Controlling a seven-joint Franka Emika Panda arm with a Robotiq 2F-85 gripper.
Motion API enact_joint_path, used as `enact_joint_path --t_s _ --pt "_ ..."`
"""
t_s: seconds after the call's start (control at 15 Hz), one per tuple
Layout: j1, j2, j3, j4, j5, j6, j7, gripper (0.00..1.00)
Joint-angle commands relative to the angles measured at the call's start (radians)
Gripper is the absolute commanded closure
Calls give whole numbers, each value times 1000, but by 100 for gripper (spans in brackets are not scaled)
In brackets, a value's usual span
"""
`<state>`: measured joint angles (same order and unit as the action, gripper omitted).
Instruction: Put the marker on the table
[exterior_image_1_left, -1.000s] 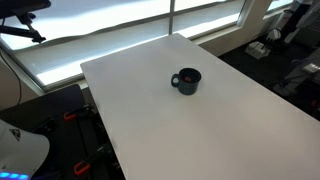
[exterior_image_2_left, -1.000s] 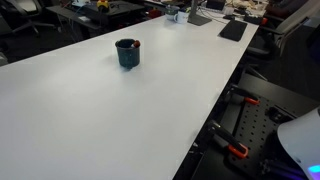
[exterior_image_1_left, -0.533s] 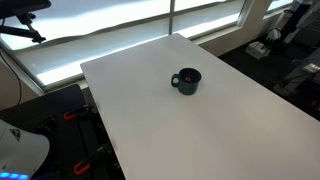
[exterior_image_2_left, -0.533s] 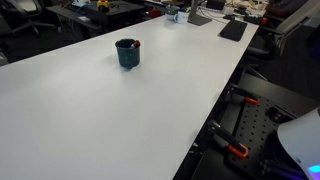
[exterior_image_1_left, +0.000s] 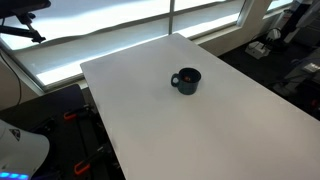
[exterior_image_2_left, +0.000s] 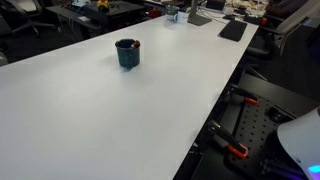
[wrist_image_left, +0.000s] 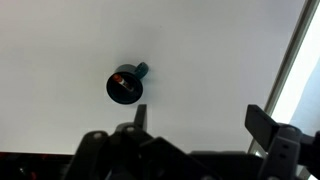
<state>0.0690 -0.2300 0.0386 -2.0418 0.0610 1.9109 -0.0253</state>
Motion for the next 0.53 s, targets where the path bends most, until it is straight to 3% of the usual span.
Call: enact_joint_path --t_s 0.0,0.47 --pt "-7 10 -4 3 5 3 -11 0" --pt "-6 16 0 5 5 4 -12 0"
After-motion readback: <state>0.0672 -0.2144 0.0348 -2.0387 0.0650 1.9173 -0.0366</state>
